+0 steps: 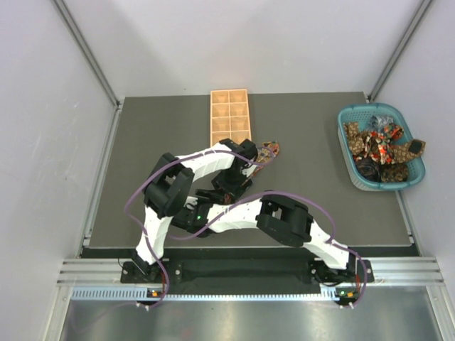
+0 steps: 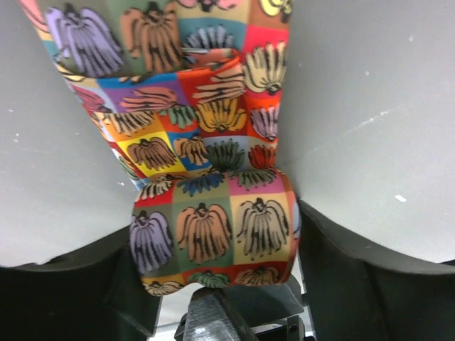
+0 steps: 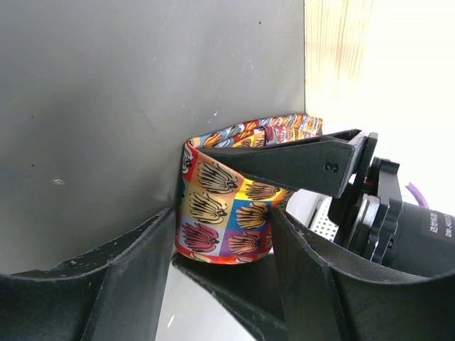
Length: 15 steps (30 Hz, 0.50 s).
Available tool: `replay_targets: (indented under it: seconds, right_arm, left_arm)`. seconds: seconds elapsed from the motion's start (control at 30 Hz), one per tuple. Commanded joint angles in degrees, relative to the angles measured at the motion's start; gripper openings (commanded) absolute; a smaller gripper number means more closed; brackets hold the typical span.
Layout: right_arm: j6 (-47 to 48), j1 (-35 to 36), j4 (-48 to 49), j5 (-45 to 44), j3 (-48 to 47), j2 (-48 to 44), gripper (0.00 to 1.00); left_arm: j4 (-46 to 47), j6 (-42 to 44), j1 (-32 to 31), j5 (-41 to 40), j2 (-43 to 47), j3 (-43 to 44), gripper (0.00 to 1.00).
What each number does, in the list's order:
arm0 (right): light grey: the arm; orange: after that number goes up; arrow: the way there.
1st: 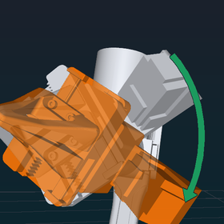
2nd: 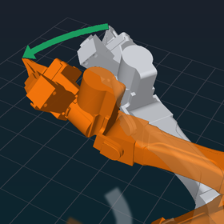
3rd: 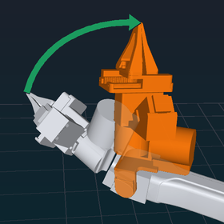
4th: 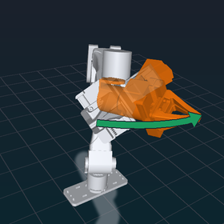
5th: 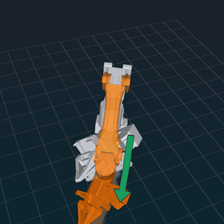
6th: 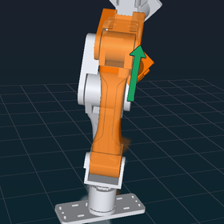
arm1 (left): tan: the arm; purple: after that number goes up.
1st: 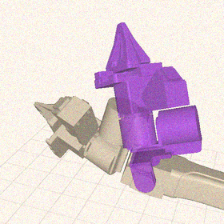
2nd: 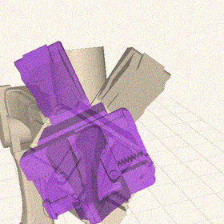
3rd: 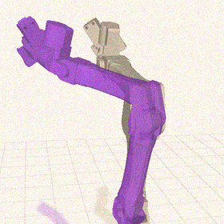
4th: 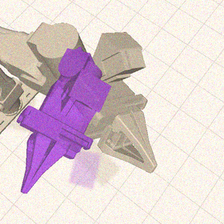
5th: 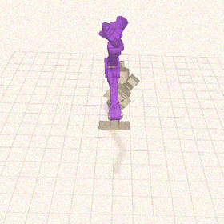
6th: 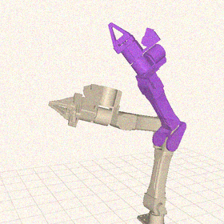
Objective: Roll the ties
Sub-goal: Roll the tie
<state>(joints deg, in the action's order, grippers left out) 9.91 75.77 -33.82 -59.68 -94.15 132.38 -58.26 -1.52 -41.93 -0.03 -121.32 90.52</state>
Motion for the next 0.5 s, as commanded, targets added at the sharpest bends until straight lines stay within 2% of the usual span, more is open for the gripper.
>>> replay_targets:
  seconds: [0.0, 0.07, 0.13, 0.47]
  right_arm:
    - [-0.5, 0.3, 0.8, 4.0, 0.2, -1.9, 0.58]
    - [-0.5, 0.4, 0.9, 4.3, 0.3, -1.9, 0.58]
    - [-0.4, 0.3, 1.1, 4.6, 0.3, -2.1, 0.58]
    - [0.2, 0.4, 1.1, 4.6, -0.5, -1.8, 0.58]
  left_arm:
    - [-3.3, 0.3, 0.4, -1.1, -1.5, -0.3, 0.77]
    - [-3.0, 0.3, 0.3, -1.9, -0.6, 0.7, 0.86]
    - [-1.8, 0.3, 0.3, -2.6, 1.1, 1.7, 0.87]
    - [3.7, -0.4, 0.3, -8.1, 6.3, -0.3, 0.84]
